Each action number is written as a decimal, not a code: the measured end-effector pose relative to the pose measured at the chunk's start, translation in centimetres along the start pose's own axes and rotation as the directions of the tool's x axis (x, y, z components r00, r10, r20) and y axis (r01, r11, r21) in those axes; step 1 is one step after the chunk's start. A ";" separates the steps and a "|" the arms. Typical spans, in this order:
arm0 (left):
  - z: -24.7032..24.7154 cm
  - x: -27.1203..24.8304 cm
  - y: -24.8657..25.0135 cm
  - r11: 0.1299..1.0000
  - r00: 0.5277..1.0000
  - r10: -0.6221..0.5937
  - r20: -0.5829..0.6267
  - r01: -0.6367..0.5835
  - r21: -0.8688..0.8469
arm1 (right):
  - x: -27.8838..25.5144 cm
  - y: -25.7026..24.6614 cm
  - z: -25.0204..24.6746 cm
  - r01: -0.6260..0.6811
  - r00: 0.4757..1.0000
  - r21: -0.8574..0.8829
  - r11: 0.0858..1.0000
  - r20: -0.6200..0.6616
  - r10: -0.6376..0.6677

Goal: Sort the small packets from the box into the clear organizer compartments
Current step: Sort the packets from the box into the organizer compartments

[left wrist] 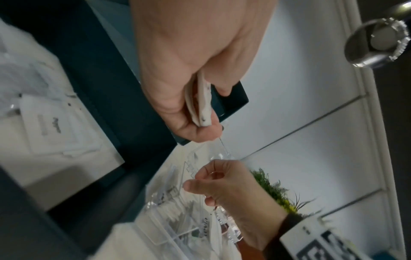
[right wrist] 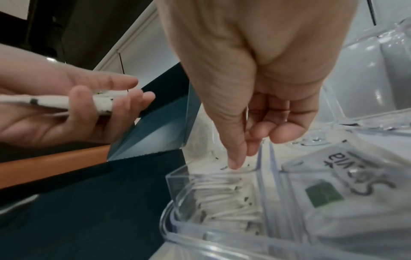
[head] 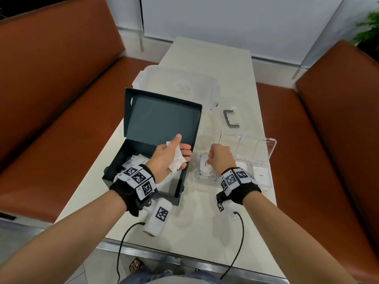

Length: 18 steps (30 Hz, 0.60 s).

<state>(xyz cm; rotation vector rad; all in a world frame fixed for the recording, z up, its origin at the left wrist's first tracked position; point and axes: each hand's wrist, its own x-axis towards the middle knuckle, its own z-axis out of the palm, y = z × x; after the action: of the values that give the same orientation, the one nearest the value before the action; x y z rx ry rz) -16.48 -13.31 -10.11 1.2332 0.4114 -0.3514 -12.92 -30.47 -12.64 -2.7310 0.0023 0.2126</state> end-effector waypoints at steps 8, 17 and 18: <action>1.1 -0.2 0.8 0.971 0.960 -0.188 0.207 0.214 -0.110 | -1.7 -1.9 -3.3 0.210 0.955 0.352 0.912 -0.274 -0.114; 3.1 -0.6 1.1 0.978 0.924 -0.199 0.328 0.209 0.005 | -2.5 -1.7 -4.6 0.139 0.990 0.593 0.793 -0.081 -0.113; 3.2 -0.6 1.0 0.980 0.923 -0.192 0.333 0.200 0.011 | -2.5 -1.3 -4.9 0.122 0.993 0.629 0.768 -0.082 -0.090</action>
<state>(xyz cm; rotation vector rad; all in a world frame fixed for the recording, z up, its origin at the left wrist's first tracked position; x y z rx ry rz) -16.16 -16.04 -8.13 1.0863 0.2456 -0.7149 -14.59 -31.23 -7.32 -2.0444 -0.0576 0.0889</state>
